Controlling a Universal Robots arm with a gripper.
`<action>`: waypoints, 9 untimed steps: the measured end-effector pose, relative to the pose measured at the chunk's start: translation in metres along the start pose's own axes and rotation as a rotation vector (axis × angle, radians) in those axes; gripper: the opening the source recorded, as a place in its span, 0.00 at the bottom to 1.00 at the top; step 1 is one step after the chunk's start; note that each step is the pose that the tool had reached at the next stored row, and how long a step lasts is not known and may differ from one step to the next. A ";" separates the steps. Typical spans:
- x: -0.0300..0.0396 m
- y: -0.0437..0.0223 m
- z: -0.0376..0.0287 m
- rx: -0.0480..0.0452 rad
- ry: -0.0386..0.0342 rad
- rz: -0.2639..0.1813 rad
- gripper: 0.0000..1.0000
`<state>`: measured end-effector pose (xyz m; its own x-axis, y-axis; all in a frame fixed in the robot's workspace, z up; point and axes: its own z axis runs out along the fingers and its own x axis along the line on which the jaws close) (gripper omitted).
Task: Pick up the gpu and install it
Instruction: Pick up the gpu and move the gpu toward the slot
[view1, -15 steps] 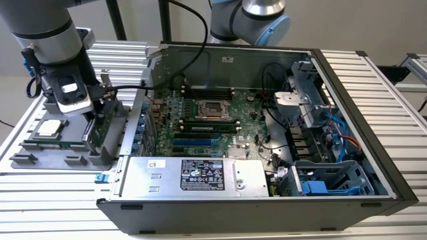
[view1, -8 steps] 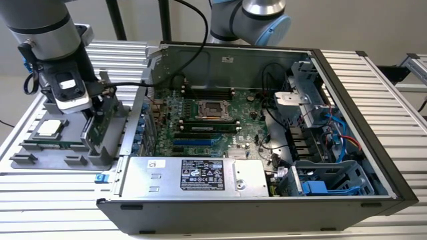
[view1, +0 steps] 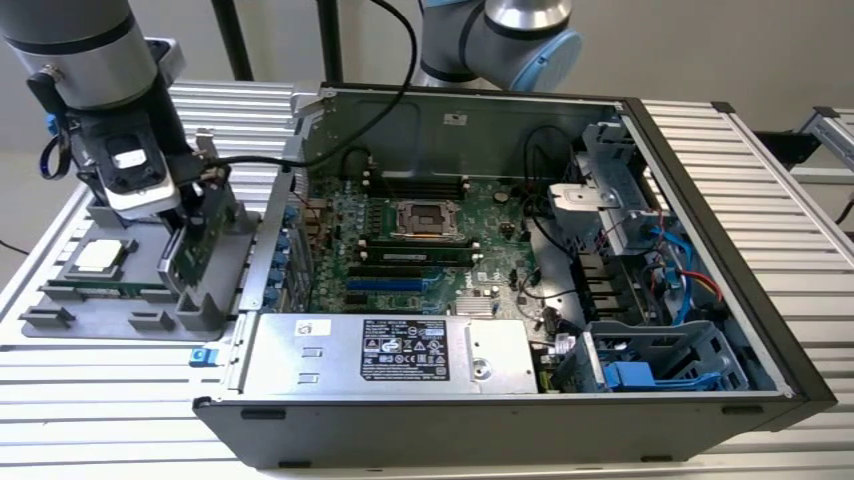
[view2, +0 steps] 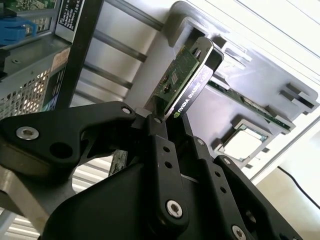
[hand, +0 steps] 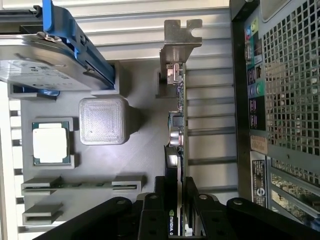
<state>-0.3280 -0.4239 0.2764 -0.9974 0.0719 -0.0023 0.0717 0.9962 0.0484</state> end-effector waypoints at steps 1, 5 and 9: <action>0.0000 0.0000 -0.0008 0.0001 0.0000 0.000 0.00; 0.0000 0.0001 -0.0024 -0.0001 -0.0001 0.000 0.00; 0.0000 0.0002 -0.0032 0.0000 -0.0001 0.000 0.00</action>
<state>-0.3280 -0.4239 0.2796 -0.9974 0.0719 -0.0024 0.0717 0.9962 0.0484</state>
